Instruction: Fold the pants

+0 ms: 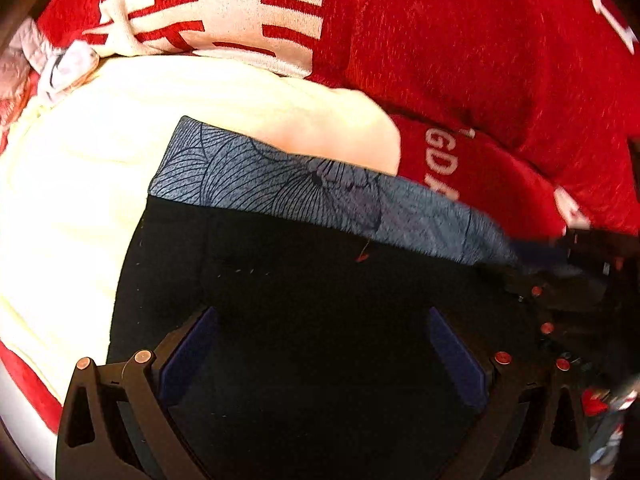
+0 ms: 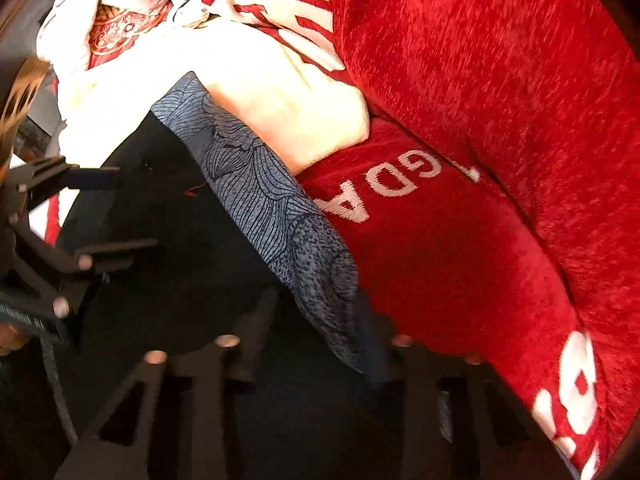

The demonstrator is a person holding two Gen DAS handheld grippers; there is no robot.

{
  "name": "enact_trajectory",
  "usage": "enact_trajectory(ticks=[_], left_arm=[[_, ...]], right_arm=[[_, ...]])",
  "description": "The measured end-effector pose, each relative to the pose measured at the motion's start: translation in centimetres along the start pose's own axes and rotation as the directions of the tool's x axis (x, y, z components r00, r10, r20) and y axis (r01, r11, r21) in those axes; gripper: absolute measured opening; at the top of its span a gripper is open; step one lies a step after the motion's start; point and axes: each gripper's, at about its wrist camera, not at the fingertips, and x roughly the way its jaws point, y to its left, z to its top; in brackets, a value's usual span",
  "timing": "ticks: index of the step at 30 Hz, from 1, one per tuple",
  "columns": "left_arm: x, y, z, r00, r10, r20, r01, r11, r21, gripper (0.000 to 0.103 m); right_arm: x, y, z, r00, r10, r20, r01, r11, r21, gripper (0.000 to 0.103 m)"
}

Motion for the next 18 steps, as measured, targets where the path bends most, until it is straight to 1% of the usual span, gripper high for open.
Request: enact_trajectory(ticks=[3, 4, 6, 9, 10, 12, 14, 18], left_arm=[[-0.3, 0.5, 1.3, 0.999, -0.046, -0.010, 0.045, 0.996, -0.074, 0.103], [-0.3, 0.6, 1.7, 0.999, -0.051, -0.014, 0.049, 0.994, -0.098, 0.103], [-0.1, 0.7, 2.5, 0.998, -0.052, -0.029, 0.047, 0.988, -0.148, 0.103], [0.4, 0.7, 3.4, 0.997, -0.047, -0.058, 0.033, 0.974, -0.224, 0.103], [0.6, 0.7, 3.7, 0.996, -0.049, -0.075, 0.028, 0.967, -0.252, 0.103], [0.9, 0.5, 4.0, 0.992, -0.075, -0.097, 0.045, 0.958, -0.284, 0.103], [1.4, 0.3, 4.3, 0.988, -0.095, -0.118, 0.053, 0.946, -0.319, 0.103], [2.2, 0.1, 4.3, 0.987, -0.094, -0.129, 0.042, 0.934, -0.355, 0.103]], right_arm=[[-1.5, 1.9, -1.2, 0.997, -0.055, 0.051, 0.056, 0.998, -0.021, 0.018], [-2.0, 1.9, -1.2, 0.995, -0.072, 0.066, 0.074, 0.997, -0.028, 0.017], [-2.5, 2.3, -1.3, 0.991, -0.098, 0.090, 0.101, 0.994, -0.033, 0.017], [-4.0, 3.5, -2.3, 0.979, -0.148, 0.142, 0.156, 0.987, -0.045, 0.016], [-4.4, 4.3, -2.7, 0.971, -0.176, 0.162, 0.187, 0.981, -0.054, 0.016], [-4.6, 5.3, -3.0, 0.957, -0.223, 0.184, 0.239, 0.968, -0.072, 0.016], [-4.4, 6.8, -3.5, 0.934, -0.284, 0.216, 0.310, 0.945, -0.099, 0.015], [-4.2, 8.7, -4.1, 0.901, -0.357, 0.246, 0.393, 0.912, -0.116, 0.015]])
